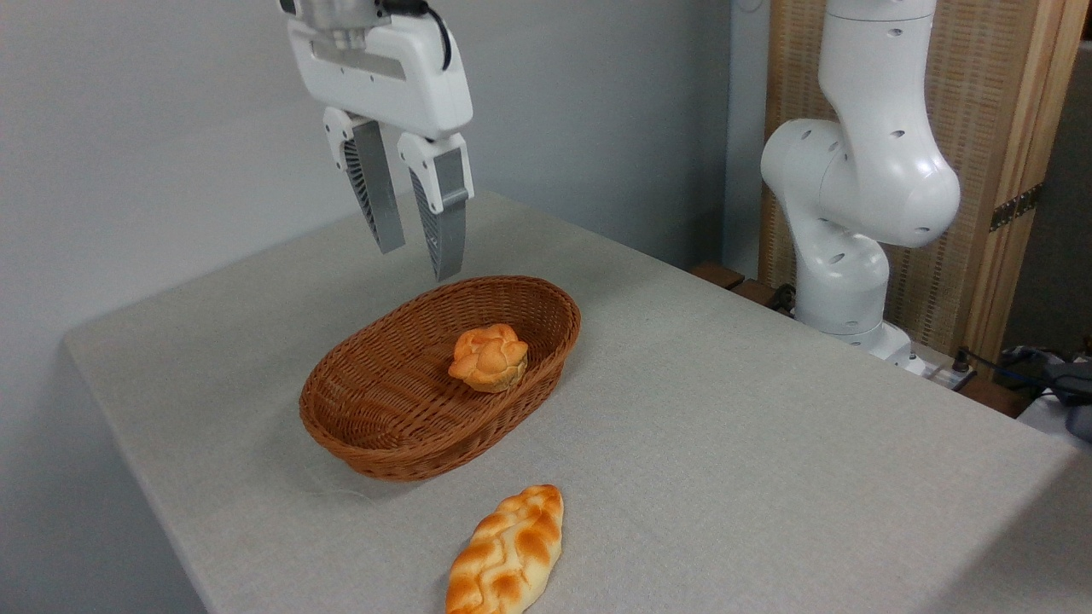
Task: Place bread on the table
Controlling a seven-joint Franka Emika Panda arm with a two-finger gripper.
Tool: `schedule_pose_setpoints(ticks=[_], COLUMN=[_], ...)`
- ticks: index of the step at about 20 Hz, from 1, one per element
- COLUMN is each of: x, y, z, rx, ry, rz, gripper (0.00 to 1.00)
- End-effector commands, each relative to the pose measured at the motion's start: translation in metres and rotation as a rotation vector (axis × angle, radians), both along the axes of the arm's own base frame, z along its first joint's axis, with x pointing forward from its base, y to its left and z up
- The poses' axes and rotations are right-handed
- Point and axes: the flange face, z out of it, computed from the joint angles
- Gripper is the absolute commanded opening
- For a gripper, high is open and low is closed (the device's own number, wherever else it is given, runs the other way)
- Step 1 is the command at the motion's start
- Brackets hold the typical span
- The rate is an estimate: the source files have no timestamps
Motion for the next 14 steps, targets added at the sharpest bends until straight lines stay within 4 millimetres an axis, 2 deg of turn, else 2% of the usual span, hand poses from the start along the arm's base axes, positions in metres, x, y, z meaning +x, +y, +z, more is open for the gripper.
schedule_pose_setpoints(ticks=[1,4,7,14], x=[0.001,0.005,0.005,-0.002], y=[0.010,0.012,0.019,0.020], z=[0.000,-0.008,-0.007,-0.006], rx=[0.013,0.016,0.016,0.021], ry=[0.022,0.035,0.034,0.072], rz=[0.007,0.011,0.023,0.052], gripper=[1.00,1.00,1.00,1.00])
